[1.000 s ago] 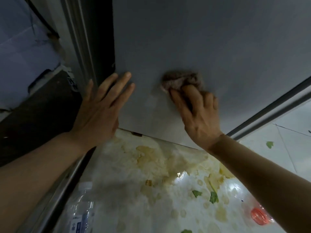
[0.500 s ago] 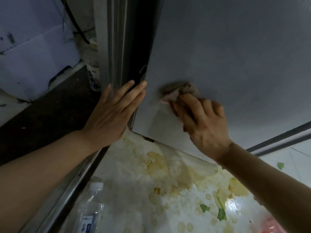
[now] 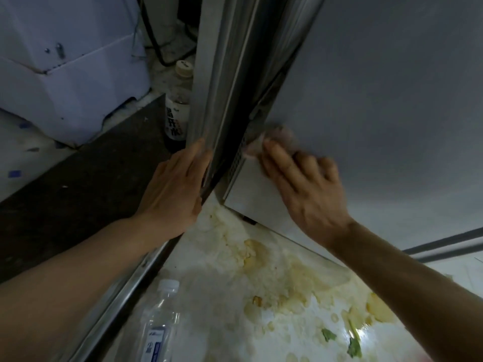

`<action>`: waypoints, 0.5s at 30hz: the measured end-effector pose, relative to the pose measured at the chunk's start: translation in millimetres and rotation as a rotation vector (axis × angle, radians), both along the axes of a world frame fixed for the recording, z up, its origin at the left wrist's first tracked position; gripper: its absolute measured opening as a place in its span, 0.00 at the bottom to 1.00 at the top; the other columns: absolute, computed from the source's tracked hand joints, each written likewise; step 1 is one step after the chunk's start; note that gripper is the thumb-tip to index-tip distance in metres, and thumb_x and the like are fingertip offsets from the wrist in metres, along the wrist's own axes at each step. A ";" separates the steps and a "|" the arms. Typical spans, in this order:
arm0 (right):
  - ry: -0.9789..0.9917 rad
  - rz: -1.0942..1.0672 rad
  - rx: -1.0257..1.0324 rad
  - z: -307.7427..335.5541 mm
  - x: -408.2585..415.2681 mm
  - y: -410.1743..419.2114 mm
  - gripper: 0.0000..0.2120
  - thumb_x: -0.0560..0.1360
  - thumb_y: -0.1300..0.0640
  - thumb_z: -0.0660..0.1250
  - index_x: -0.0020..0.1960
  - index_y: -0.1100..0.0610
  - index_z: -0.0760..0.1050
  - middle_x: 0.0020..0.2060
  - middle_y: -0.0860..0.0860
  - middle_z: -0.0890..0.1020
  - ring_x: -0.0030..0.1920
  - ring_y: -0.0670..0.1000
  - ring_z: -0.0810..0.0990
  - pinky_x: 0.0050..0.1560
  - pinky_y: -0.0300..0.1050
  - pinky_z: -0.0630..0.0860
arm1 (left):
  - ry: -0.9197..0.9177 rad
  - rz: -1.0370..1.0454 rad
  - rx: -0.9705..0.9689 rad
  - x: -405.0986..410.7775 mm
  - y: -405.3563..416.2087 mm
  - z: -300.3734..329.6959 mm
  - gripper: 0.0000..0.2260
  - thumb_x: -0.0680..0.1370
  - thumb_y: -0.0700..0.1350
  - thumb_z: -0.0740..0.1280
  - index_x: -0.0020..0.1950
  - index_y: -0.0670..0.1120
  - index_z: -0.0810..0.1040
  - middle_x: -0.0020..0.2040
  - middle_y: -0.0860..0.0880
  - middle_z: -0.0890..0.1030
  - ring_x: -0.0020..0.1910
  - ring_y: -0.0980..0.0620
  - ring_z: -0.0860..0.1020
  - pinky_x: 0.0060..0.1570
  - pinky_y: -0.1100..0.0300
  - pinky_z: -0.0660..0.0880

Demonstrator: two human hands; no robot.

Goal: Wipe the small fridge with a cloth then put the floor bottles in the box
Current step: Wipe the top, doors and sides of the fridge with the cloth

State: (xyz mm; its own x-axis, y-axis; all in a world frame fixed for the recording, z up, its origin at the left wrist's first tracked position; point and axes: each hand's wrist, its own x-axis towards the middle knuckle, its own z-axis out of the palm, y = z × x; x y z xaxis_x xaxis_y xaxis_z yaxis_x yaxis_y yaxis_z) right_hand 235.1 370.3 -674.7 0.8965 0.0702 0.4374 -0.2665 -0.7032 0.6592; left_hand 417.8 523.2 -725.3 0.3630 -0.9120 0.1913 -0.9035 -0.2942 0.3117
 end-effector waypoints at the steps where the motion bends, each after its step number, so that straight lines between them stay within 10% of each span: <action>1: -0.096 0.014 0.014 9.5 8.1 -0.9 0.21 0.79 0.66 0.53 0.71 0.59 0.68 0.70 0.55 0.71 0.47 0.57 0.69 0.46 0.51 0.62 | 0.025 0.011 0.003 1.0 0.4 -1.7 0.39 0.71 0.41 0.70 0.76 0.45 0.52 0.77 0.47 0.50 0.74 0.47 0.54 0.68 0.51 0.60; 5: -0.144 0.036 -0.039 1.5 26.1 -5.2 0.19 0.80 0.64 0.55 0.69 0.60 0.71 0.68 0.56 0.73 0.49 0.58 0.69 0.46 0.51 0.63 | 0.098 0.015 0.027 3.7 -0.7 -7.8 0.35 0.73 0.41 0.68 0.76 0.45 0.54 0.77 0.46 0.51 0.74 0.45 0.55 0.69 0.51 0.60; 12: 0.319 -0.033 -0.038 -84.2 29.8 3.8 0.20 0.76 0.53 0.65 0.67 0.56 0.74 0.69 0.50 0.73 0.55 0.57 0.65 0.56 0.48 0.62 | 0.094 -0.030 0.070 1.7 9.6 -24.4 0.32 0.73 0.41 0.67 0.75 0.44 0.58 0.76 0.44 0.55 0.73 0.44 0.58 0.66 0.50 0.63; 15: 0.613 -0.146 -0.059 -111.9 36.0 15.9 0.29 0.77 0.51 0.63 0.75 0.55 0.61 0.76 0.53 0.58 0.62 0.60 0.55 0.63 0.52 0.57 | 0.089 -0.039 0.102 0.5 11.4 -28.2 0.32 0.74 0.42 0.67 0.75 0.45 0.57 0.76 0.46 0.54 0.72 0.46 0.58 0.66 0.53 0.63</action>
